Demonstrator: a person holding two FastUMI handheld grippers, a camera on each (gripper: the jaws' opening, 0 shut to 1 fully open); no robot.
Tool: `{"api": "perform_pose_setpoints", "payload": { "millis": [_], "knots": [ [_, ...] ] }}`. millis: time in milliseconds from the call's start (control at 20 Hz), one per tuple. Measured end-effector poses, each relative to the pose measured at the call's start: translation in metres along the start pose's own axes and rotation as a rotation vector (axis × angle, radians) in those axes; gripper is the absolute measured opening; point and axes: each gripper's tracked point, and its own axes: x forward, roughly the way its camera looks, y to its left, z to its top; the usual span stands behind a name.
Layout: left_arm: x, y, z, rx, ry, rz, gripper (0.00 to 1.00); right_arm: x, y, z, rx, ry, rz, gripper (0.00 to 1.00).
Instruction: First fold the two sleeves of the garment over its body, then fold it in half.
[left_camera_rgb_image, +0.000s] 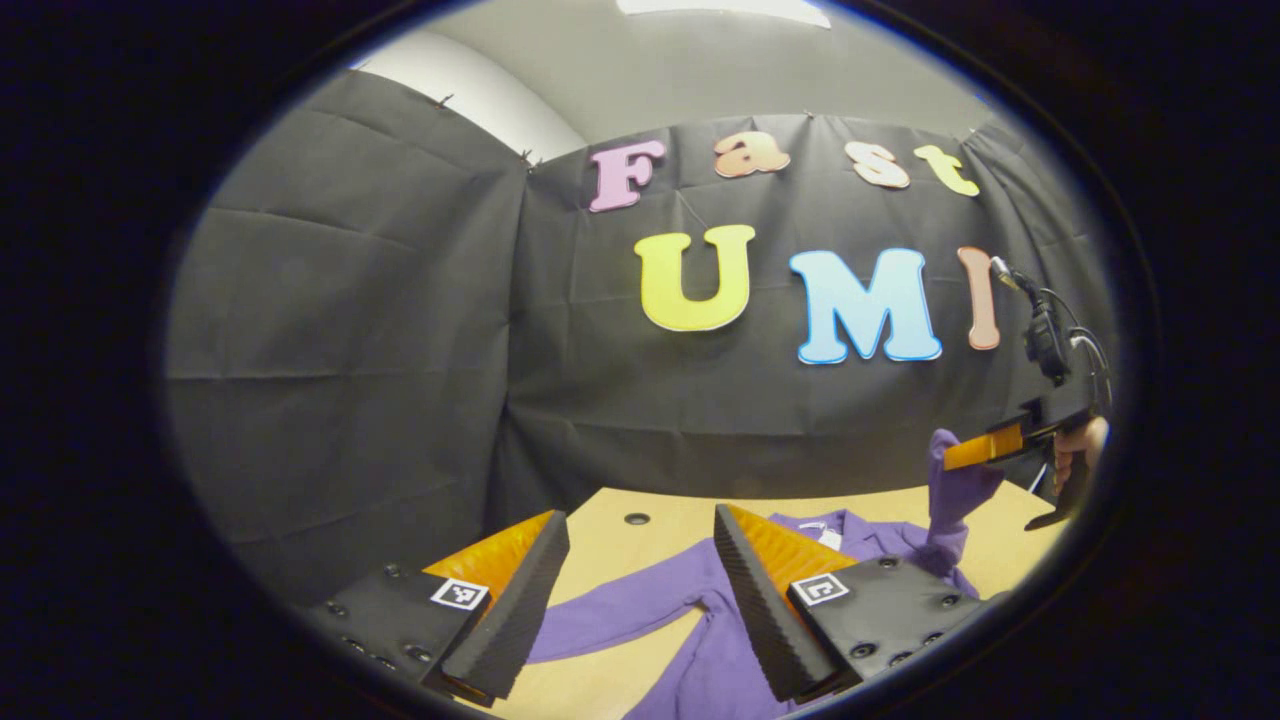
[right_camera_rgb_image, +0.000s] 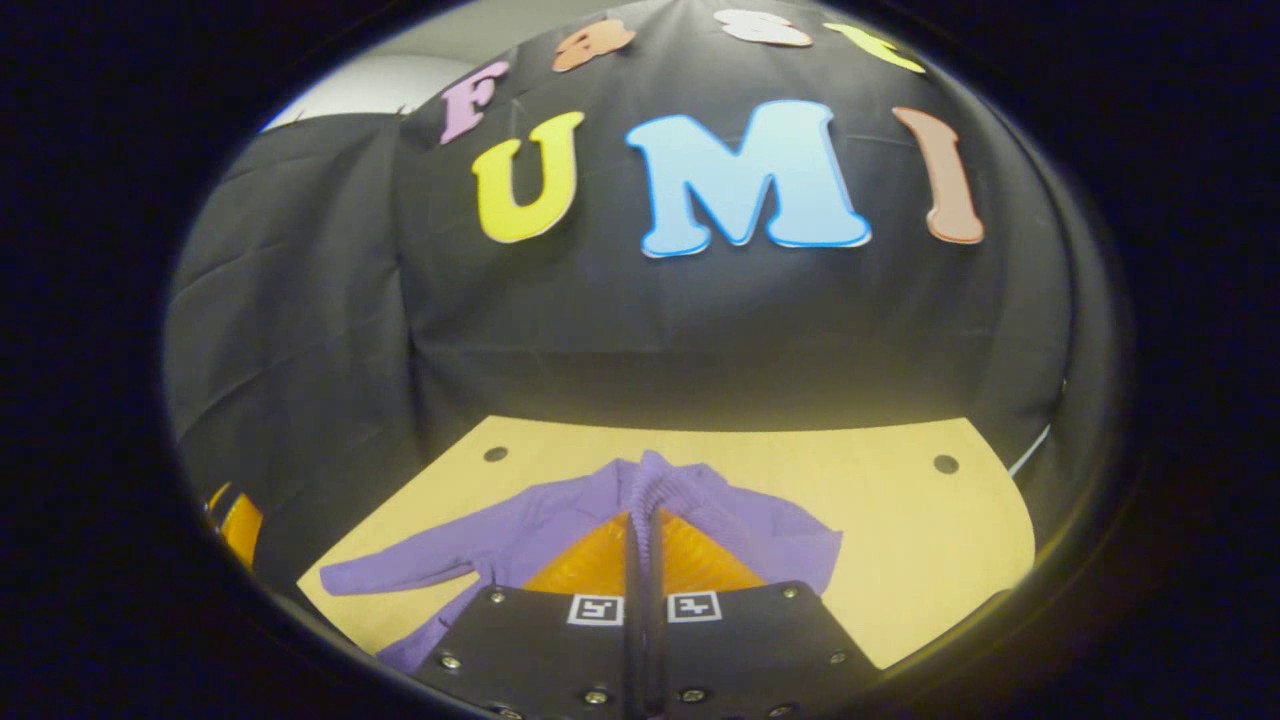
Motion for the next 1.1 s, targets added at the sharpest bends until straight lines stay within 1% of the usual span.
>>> {"api": "perform_pose_setpoints", "payload": {
  "millis": [200, 550, 700, 900, 950, 1000, 1050, 1100],
  "knots": [
    [-0.004, 0.012, -0.009, -0.004, 0.013, 0.027, 0.94, 0.016, 0.044, -0.034, -0.07, 0.076, 0.102, 0.01],
    [-0.009, 0.033, -0.033, 0.003, 0.061, 0.071, 0.94, 0.032, 0.098, -0.103, -0.143, 0.199, 0.226, 0.02],
    [-0.009, 0.038, -0.041, -0.005, 0.075, 0.084, 0.94, 0.037, 0.109, -0.132, -0.205, 0.246, 0.239, 0.02],
    [-0.009, 0.044, -0.056, -0.02, 0.097, 0.096, 0.94, 0.038, 0.119, -0.161, -0.243, 0.295, 0.251, 0.02],
    [-0.01, 0.046, -0.059, -0.023, 0.102, 0.098, 0.94, 0.037, 0.122, -0.164, -0.247, 0.303, 0.253, 0.04],
    [-0.008, 0.047, -0.063, -0.025, 0.108, 0.102, 0.94, 0.035, 0.125, -0.166, -0.248, 0.308, 0.252, 0.1],
    [-0.009, 0.048, -0.066, -0.025, 0.113, 0.104, 0.94, 0.032, 0.125, -0.167, -0.246, 0.311, 0.252, 0.06],
    [-0.008, 0.049, -0.067, -0.026, 0.116, 0.105, 0.94, 0.032, 0.129, -0.167, -0.237, 0.313, 0.261, 0.08]
  ]
}}
